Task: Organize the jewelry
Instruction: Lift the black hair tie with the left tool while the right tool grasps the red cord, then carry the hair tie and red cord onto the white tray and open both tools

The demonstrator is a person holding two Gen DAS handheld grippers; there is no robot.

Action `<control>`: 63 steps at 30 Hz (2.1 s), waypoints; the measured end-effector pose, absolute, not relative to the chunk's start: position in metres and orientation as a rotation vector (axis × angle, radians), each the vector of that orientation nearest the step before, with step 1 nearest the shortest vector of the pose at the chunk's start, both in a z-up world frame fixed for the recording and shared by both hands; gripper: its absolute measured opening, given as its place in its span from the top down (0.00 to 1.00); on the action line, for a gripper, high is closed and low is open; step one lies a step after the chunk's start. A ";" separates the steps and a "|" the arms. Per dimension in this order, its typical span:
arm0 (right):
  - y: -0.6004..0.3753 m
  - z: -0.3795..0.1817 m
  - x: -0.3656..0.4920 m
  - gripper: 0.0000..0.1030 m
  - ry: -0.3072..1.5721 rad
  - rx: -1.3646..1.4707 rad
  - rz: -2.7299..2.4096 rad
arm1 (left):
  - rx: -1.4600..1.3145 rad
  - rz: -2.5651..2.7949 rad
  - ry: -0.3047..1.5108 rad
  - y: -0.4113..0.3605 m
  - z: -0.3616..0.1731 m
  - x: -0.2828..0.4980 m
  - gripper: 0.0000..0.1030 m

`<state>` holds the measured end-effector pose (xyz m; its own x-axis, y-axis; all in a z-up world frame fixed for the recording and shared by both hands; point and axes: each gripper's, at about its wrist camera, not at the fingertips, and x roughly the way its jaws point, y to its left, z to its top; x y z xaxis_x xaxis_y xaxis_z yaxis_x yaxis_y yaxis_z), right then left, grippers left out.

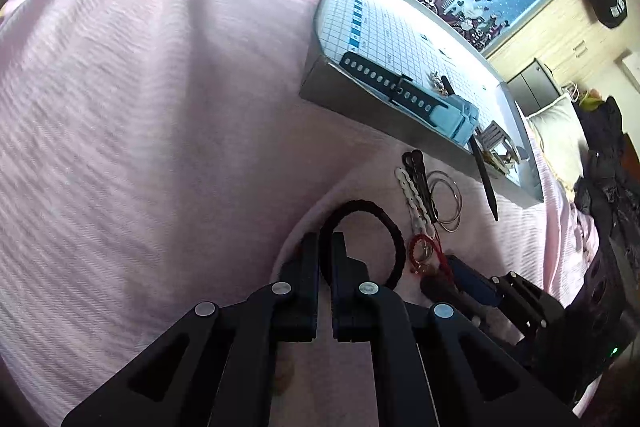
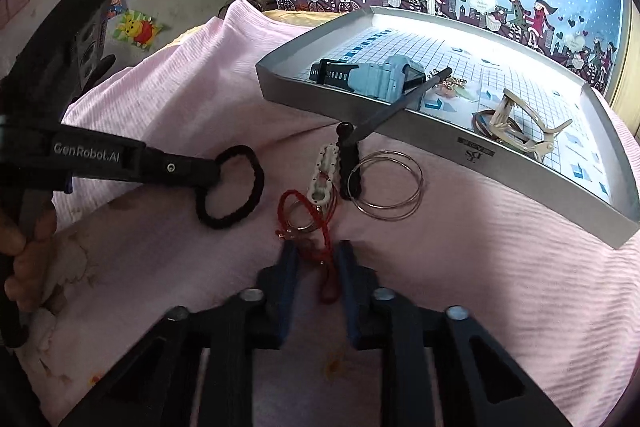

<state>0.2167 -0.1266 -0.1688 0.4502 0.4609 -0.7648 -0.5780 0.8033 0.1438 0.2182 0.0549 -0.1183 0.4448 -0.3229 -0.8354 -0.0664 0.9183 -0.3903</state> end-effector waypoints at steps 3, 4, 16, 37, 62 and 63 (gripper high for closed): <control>-0.127 -0.167 0.210 0.91 0.891 -0.143 0.659 | -0.385 -0.181 1.100 0.055 -0.119 0.219 0.97; -0.128 -0.166 0.208 0.91 0.888 -0.147 0.667 | -0.387 -0.186 1.098 0.055 -0.120 0.220 0.97; -0.145 -0.128 0.198 0.92 0.812 -0.083 0.656 | -0.407 -0.249 0.960 0.051 -0.082 0.214 0.97; -0.242 -0.077 0.238 0.92 0.624 0.239 0.434 | -0.327 -0.308 0.746 -0.014 -0.031 0.252 0.97; -0.300 -0.123 0.280 0.75 0.771 0.443 0.326 | -0.183 -0.204 1.001 -0.085 -0.108 0.328 0.96; -0.302 -0.119 0.279 0.70 0.757 0.440 0.322 | -0.195 -0.204 0.999 -0.084 -0.105 0.327 0.94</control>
